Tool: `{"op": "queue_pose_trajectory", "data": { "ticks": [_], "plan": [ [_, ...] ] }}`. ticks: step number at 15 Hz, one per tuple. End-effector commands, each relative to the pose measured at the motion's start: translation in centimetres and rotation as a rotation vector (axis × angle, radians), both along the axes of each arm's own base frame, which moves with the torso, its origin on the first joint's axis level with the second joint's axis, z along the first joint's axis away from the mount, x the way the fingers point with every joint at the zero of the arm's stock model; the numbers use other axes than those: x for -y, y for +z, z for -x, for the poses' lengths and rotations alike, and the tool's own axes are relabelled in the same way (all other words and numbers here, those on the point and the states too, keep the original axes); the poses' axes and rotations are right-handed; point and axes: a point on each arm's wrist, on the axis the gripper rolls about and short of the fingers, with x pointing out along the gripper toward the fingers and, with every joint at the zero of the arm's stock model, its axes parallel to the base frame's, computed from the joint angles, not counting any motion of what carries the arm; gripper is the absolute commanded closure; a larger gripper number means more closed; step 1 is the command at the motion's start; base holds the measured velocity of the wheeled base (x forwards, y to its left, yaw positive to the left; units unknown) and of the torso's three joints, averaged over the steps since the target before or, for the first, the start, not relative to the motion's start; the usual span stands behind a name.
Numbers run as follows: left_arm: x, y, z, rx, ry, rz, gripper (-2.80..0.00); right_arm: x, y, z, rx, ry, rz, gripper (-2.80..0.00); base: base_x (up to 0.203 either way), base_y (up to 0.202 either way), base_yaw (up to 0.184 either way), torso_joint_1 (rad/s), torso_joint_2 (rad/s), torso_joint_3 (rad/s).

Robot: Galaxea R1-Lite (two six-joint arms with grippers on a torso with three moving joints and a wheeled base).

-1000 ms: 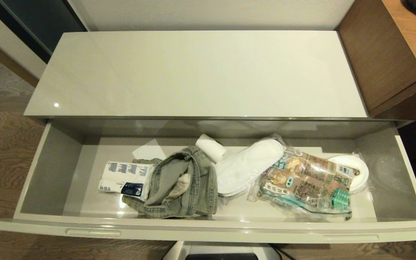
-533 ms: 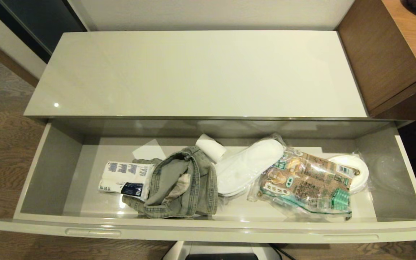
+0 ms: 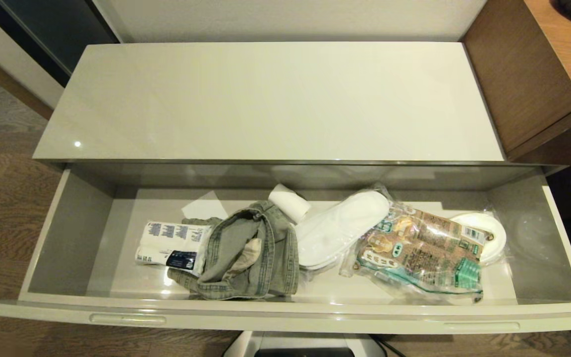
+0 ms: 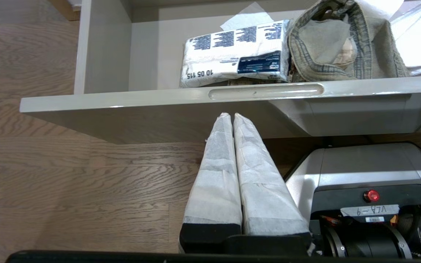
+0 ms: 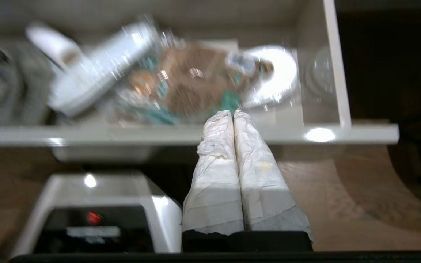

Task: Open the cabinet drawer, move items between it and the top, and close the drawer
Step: Take out the solid drinks from the drawer

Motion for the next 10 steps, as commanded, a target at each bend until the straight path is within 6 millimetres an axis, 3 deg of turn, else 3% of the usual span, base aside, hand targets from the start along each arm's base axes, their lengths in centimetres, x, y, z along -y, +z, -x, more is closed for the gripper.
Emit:
{"op": "queue_pose_trajectory", "data": {
  "ticks": [1, 3, 5, 8, 10],
  "plan": [
    [0.0, 0.0, 0.0, -0.002, 0.0, -0.001, 0.0, 0.0, 5.8, 1.8, 0.087, 0.007, -0.053, 0.0, 0.0, 0.0, 0.0, 0.0, 0.0, 0.0],
    [0.0, 0.0, 0.0, -0.002, 0.0, 0.001, 0.0, 0.2, 13.8, 4.9, 0.198, -0.003, -0.163, 0.0, 0.0, 0.0, 0.0, 0.0, 0.0, 0.0],
    [0.0, 0.0, 0.0, -0.002, 0.0, 0.001, 0.0, 0.5, 18.4, 7.6, 0.157, -0.011, -0.249, 0.0, 0.0, 0.0, 0.0, 0.0, 0.0, 0.0],
    [0.0, 0.0, 0.0, -0.003, 0.0, 0.0, 0.0, 0.8, 20.7, 8.2, -0.076, -0.014, -0.303, 0.0, 0.0, 0.0, 0.0, 0.0, 0.0, 0.0],
    [0.0, 0.0, 0.0, -0.002, 0.0, -0.001, 0.0, 0.6, 20.6, 5.3, -0.249, -0.018, -0.308, 0.0, 0.0, 0.0, 0.0, 0.0, 0.0, 0.0]
  ]
}}
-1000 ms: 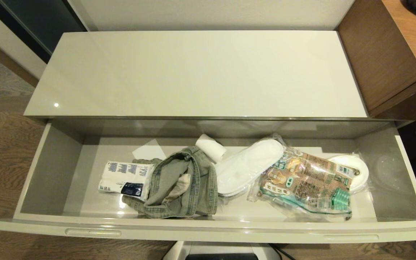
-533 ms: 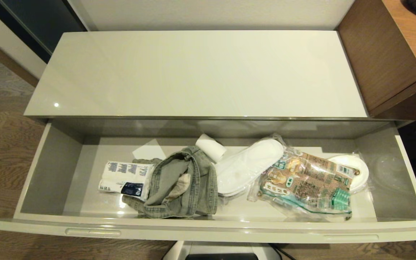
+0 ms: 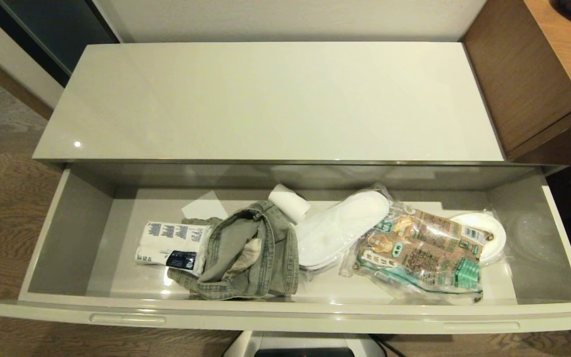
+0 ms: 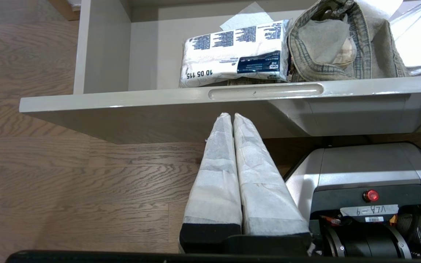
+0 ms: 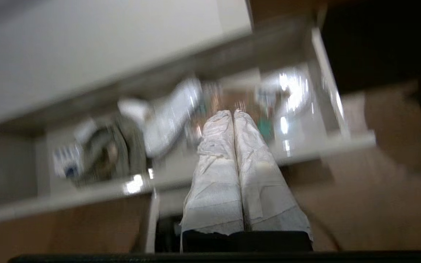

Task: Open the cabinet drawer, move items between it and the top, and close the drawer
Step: Take out the solid drinks from the drawer

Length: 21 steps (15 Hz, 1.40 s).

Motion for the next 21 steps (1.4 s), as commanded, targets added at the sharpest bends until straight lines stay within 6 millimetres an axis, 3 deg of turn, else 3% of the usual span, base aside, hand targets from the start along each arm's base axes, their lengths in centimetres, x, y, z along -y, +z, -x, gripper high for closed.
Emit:
{"op": "queue_pose_trajectory", "data": {
  "ticks": [1, 3, 6, 8, 10, 13, 15, 17, 21],
  "plan": [
    [0.0, 0.0, 0.0, -0.002, 0.0, 0.0, 0.0, -0.3, -0.4, -5.4, -0.274, 0.022, 0.007, 0.0, 0.0, 0.0, 0.0, 0.0, 0.0, 0.0],
    [0.0, 0.0, 0.0, -0.002, 0.0, -0.001, 0.0, -0.9, -2.6, -11.9, -0.49, 0.07, 0.016, 0.0, 0.0, 0.0, 0.0, 0.0, 0.0, 0.0],
    [0.0, 0.0, 0.0, -0.002, 0.0, -0.001, 0.0, -1.7, -4.6, -20.9, -0.617, 0.138, 0.099, 0.0, 0.0, 0.0, 0.0, 0.0, 0.0, 0.0],
    [0.0, 0.0, 0.0, -0.004, 0.0, -0.001, 0.0, -2.6, -7.0, -25.3, -0.732, 0.203, 0.126, 0.0, 0.0, 0.0, 0.0, 0.0, 0.0, 0.0],
    [0.0, 0.0, 0.0, -0.002, 0.0, 0.0, 0.0, -3.7, -9.4, -28.4, -0.811, 0.277, 0.127, 0.0, 0.0, 0.0, 0.0, 0.0, 0.0, 0.0],
    [0.0, 0.0, 0.0, -0.002, 0.0, -0.001, 0.0, -4.6, -11.9, -31.5, -0.897, 0.334, 0.153, 0.0, 0.0, 0.0, 0.0, 0.0, 0.0, 0.0],
    [0.0, 0.0, 0.0, -0.004, 0.0, 0.0, 0.0, -4.8, -12.5, -32.0, -0.917, 0.358, 0.172, 0.0, 0.0, 0.0, 0.0, 0.0, 0.0, 0.0],
    [0.0, 0.0, 0.0, -0.002, 0.0, 0.0, 0.0, -6.5, -14.2, -32.7, -0.96, 0.424, 0.223, 0.0, 0.0, 0.0, 0.0, 0.0, 0.0, 0.0],
    [0.0, 0.0, 0.0, -0.002, 0.0, -0.001, 0.0, -6.6, -11.7, -32.2, -0.76, 0.486, 0.305, 0.0, 0.0, 0.0, 0.0, 0.0, 0.0, 0.0]
  ]
}}
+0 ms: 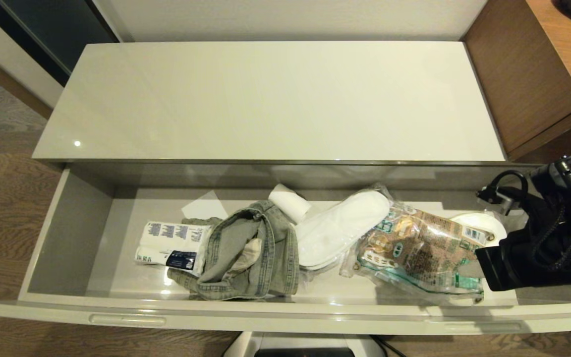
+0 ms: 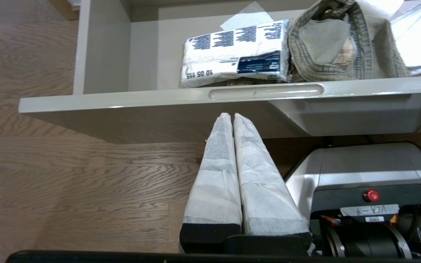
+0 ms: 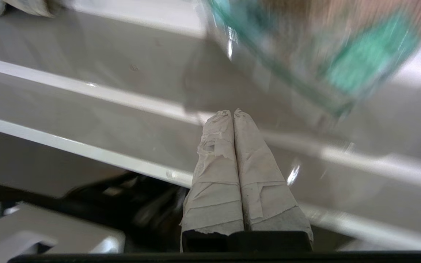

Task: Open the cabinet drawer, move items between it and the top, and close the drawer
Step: Take out the solid drinks from the drawer

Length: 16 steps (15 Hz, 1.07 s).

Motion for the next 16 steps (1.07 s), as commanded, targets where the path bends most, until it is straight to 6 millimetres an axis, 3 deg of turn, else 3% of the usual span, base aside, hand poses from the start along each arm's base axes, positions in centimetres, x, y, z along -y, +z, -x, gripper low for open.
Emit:
{"op": "queue_pose_trajectory", "data": {
  "ticks": [1, 7, 11, 13, 16],
  "plan": [
    [0.0, 0.0, 0.0, -0.001, 0.0, 0.001, 0.0, 0.1, 0.2, 0.5, 0.027, 0.035, 0.016, 0.0, 0.0, 0.0, 0.0, 0.0, 0.0, 0.0],
    [0.0, 0.0, 0.0, -0.003, -0.002, -0.001, 0.0, 0.0, -0.1, 0.2, 0.067, 0.082, 0.041, 0.0, 0.0, 0.0, 0.0, 0.0, 0.0, 0.0],
    [0.0, 0.0, 0.0, -0.003, 0.0, -0.001, 0.0, 0.1, 2.5, -1.4, 0.336, -0.009, -0.083, 0.0, 0.0, 0.0, 0.0, 0.0, 0.0, 0.0],
    [0.0, 0.0, 0.0, -0.003, -0.002, -0.001, 0.0, 0.6, 3.5, -1.2, 0.381, -0.055, -0.11, 0.0, 0.0, 0.0, 0.0, 0.0, 0.0, 0.0],
    [0.0, 0.0, 0.0, -0.003, -0.002, -0.001, 0.0, 1.3, 3.3, -0.6, 0.361, -0.083, -0.101, 0.0, 0.0, 0.0, 0.0, 0.0, 0.0, 0.0]
  ]
}}
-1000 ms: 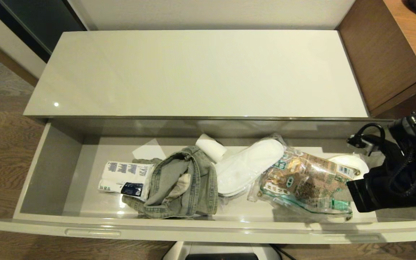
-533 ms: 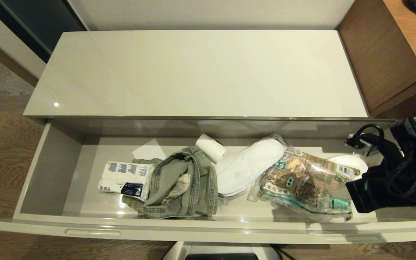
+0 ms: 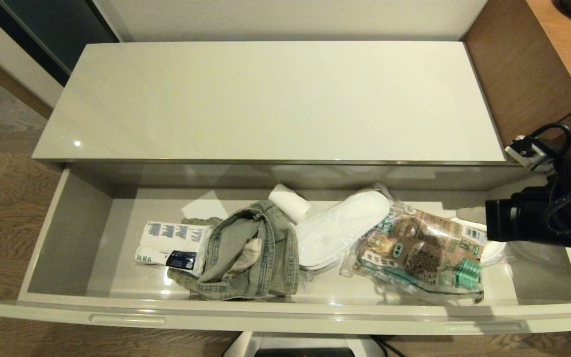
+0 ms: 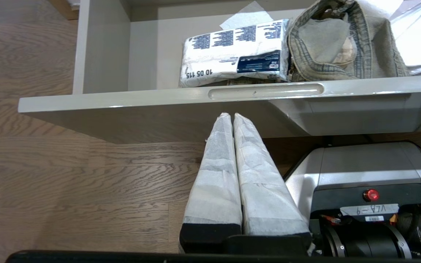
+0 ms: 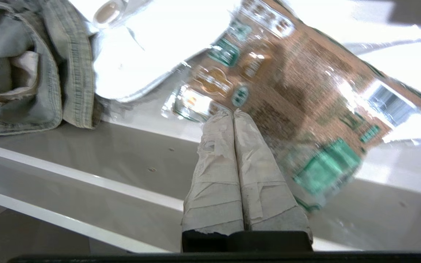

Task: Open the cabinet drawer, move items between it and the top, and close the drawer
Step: Take out the solid drinks from the drawer

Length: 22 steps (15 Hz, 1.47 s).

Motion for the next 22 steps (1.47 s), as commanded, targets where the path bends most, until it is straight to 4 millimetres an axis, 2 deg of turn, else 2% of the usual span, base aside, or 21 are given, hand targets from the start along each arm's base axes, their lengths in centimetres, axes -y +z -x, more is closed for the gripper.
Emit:
{"op": "queue_pose_trajectory", "data": {
  "ticks": [1, 3, 8, 10, 11, 16, 18, 20, 22],
  "plan": [
    [0.0, 0.0, 0.0, -0.001, 0.001, 0.0, 0.0, 0.5, -0.2, 0.3, -0.006, -0.019, 0.0, 0.0, 0.0, 0.0, 0.0, 0.0, 0.0, 0.0],
    [0.0, 0.0, 0.0, -0.001, 0.0, 0.0, 0.0, 0.6, -0.6, 0.2, -0.018, -0.023, 0.002, 0.0, 0.0, 0.0, 0.0, 0.0, 0.0, 0.0],
    [0.0, 0.0, 0.0, -0.001, -0.001, 0.0, 0.0, 1.8, -6.3, -2.4, -0.214, -0.089, 0.035, 0.0, 0.0, 0.0, 0.0, 0.0, 0.0, 0.0],
    [0.0, 0.0, 0.0, -0.001, -0.001, 0.0, 0.0, 2.1, -7.9, -4.0, -0.184, -0.111, 0.025, 0.0, 0.0, 0.0, 0.0, 0.0, 0.0, 0.0],
    [0.0, 0.0, 0.0, -0.001, -0.001, 0.0, 0.0, 2.2, -8.0, -4.2, -0.179, -0.116, 0.022, -2.8, 0.0, 0.0, 0.0, 0.0, 0.0, 0.0],
    [0.0, 0.0, 0.0, -0.001, -0.001, -0.002, 0.0, 2.0, -8.0, -5.5, -0.175, -0.136, -0.021, -2.8, 0.0, 0.0, 0.0, 0.0, 0.0, 0.0],
    [0.0, 0.0, 0.0, -0.001, -0.001, -0.002, 0.0, 2.0, -8.8, -6.0, -0.199, -0.143, -0.027, -2.8, 0.0, 0.0, 0.0, 0.0, 0.0, 0.0],
    [0.0, 0.0, 0.0, -0.001, -0.001, -0.002, 0.0, 2.3, -9.0, -6.6, -0.17, -0.167, -0.049, -2.8, 0.0, 0.0, 0.0, 0.0, 0.0, 0.0],
    [0.0, 0.0, 0.0, -0.001, -0.002, -0.002, 0.0, 3.5, -8.6, -7.5, -0.096, -0.202, -0.106, -2.8, 0.0, 0.0, 0.0, 0.0, 0.0, 0.0]
  ]
}}
